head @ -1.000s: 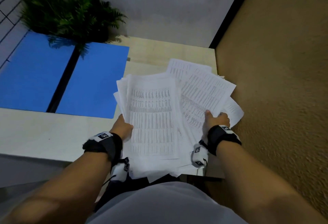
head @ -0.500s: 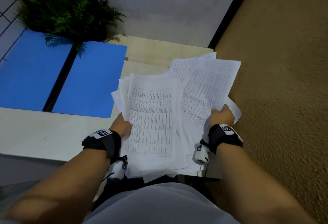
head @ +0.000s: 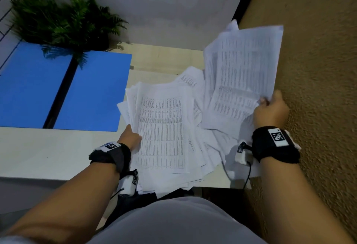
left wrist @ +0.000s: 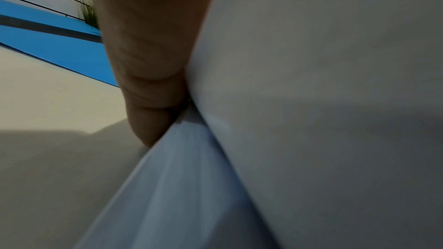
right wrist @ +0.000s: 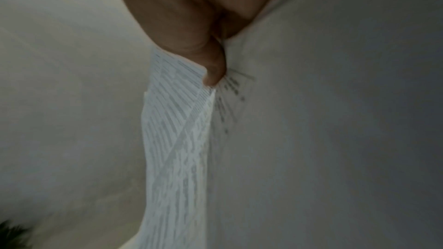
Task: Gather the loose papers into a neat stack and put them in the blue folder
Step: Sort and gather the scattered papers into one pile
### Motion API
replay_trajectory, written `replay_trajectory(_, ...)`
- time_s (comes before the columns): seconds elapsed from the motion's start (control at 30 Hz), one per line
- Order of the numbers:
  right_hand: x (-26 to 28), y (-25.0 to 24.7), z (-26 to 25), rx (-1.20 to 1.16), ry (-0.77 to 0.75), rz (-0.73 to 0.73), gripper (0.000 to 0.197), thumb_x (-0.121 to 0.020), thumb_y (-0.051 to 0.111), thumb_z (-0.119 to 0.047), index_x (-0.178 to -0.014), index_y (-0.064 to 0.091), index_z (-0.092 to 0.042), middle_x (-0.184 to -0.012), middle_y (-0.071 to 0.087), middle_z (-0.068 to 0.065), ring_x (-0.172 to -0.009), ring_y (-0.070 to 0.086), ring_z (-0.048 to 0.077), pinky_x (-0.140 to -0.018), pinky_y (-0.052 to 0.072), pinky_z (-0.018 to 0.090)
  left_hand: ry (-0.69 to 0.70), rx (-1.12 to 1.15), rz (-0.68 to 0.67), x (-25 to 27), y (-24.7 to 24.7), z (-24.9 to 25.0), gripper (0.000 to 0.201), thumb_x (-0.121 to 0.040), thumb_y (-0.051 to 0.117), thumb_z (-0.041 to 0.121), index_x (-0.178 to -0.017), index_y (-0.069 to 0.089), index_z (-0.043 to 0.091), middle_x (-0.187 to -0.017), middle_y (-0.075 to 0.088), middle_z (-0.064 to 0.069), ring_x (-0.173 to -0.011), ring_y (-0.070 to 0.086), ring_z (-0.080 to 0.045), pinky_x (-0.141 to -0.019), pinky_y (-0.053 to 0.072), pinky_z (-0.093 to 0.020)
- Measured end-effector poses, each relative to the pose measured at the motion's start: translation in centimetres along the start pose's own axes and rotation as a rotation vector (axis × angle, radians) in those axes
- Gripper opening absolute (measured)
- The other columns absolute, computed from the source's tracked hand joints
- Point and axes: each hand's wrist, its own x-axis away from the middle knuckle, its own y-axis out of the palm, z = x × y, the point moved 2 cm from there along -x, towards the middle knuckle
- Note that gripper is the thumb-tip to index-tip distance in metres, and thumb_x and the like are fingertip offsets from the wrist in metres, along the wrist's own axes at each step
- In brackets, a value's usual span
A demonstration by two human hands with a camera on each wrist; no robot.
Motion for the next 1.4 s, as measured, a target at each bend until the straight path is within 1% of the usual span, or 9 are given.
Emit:
replay_trajectory(0.1,-0.2,-2.9,-1.9,-0.004,-0.084,0.135,0.029,-0.090,0.043,-0.003,-0.113,0.060,-0.005,-0.105,0.066,0.025,-0.096,0.063,0.038,-0.072,0.042,0.031,0.006,0.025,-0.044,-1.2,0.2,-1.2,0.037,-0.079,0.055,-0.002,-0.107,0.045,0.019,-0.100,0.063,-0.006,-0.099,0.062,-0.029,-0.095,0.054,-0.043)
replay_trajectory(0.27,-1.7,-5.7,-3.5,-0.313,-0.124,0.323,0.033,-0.084,0.044,-0.008,-0.111,0.064,-0.006,-0.102,0.071,0.012,-0.094,0.064,0.015,-0.080,0.044,0.015,0.038,0.114,-0.139,-2.4,0.4,-2.9,0.055,-0.069,0.051,0.014,-0.122,0.049,0.026,-0.118,0.064,-0.008,-0.108,0.063,-0.031,-0.097,0.052,-0.050)
replay_trajectory(0.43,-0.7,-4.0,-4.7,-0.514,-0.010,0.250,0.029,-0.089,0.055,-0.008,-0.117,0.061,0.000,-0.100,0.064,0.004,-0.092,0.058,0.003,-0.080,0.048,0.009,0.190,0.256,-0.056,2.2,-0.2,0.2,0.110,-0.082,0.061,-0.002,-0.145,-0.006,0.059,-0.157,0.017,0.016,-0.132,0.041,-0.017,-0.111,0.038,-0.047)
replay_trajectory(0.53,3.1,1.0,-4.1,-0.657,0.134,0.080,0.028,-0.093,0.053,-0.002,-0.120,0.057,-0.001,-0.101,0.061,0.003,-0.087,0.061,0.009,-0.066,0.047,0.001,0.192,0.301,-0.124,3.5,-0.2,1.3,0.068,-0.098,0.049,0.032,-0.143,0.010,0.065,-0.150,0.020,0.024,-0.134,0.034,-0.007,-0.114,0.032,-0.040)
replay_trajectory(0.7,9.6,10.0,0.5,-0.655,0.387,-0.286,0.049,-0.095,0.048,0.003,-0.140,0.040,-0.013,-0.134,0.053,0.007,-0.115,0.054,0.021,-0.108,0.041,0.039,0.049,0.415,-0.222,2.1,-0.6,2.3,0.066,-0.098,0.026,0.061,-0.144,0.045,0.019,-0.162,0.025,-0.005,-0.152,0.018,-0.021,-0.123,0.012,-0.044)
replay_trajectory(0.83,12.1,12.8,2.8,-0.531,0.362,-0.555,0.079,-0.093,0.044,0.010,-0.148,0.018,-0.041,-0.137,0.038,-0.009,-0.121,0.044,0.015,-0.108,0.035,0.034,0.052,0.198,-0.127,1.4,-0.8,1.6,0.031,-0.099,0.040,0.047,-0.100,0.061,0.024,-0.109,0.060,-0.002,-0.119,0.054,-0.026,-0.107,0.036,-0.035)
replay_trajectory(0.93,11.0,12.9,3.6,-0.402,0.328,-0.647,0.065,-0.095,0.043,0.006,-0.150,0.025,-0.023,-0.144,0.043,0.006,-0.129,0.045,0.027,-0.109,0.035,0.033,0.074,0.152,-0.045,0.8,-0.5,1.4,0.038,-0.100,0.048,0.032,-0.068,0.033,0.019,-0.068,0.033,0.003,-0.074,0.037,-0.018,-0.067,0.030,-0.030)
replay_trajectory(1.27,7.3,14.2,1.6,-0.436,0.467,-0.499,0.042,-0.102,0.039,-0.013,-0.144,0.032,-0.010,-0.142,0.045,0.016,-0.126,0.047,0.030,-0.092,0.034,0.027,0.048,-0.116,-0.181,1.6,-0.6,2.9,0.038,-0.104,0.039,0.022,-0.069,0.028,0.015,-0.069,0.031,-0.004,-0.068,0.031,-0.020,-0.073,0.025,-0.032)
replay_trajectory(1.4,8.1,15.8,0.8,-0.486,0.408,-0.487,0.066,-0.097,0.050,-0.022,-0.151,0.014,-0.033,-0.138,0.041,0.002,-0.119,0.046,0.024,-0.106,0.036,0.040,0.049,-0.107,-0.238,1.5,-0.4,3.1,0.039,-0.103,0.042,0.016,-0.066,0.029,0.015,-0.067,0.029,-0.001,-0.062,0.026,-0.018,-0.077,0.024,-0.031)
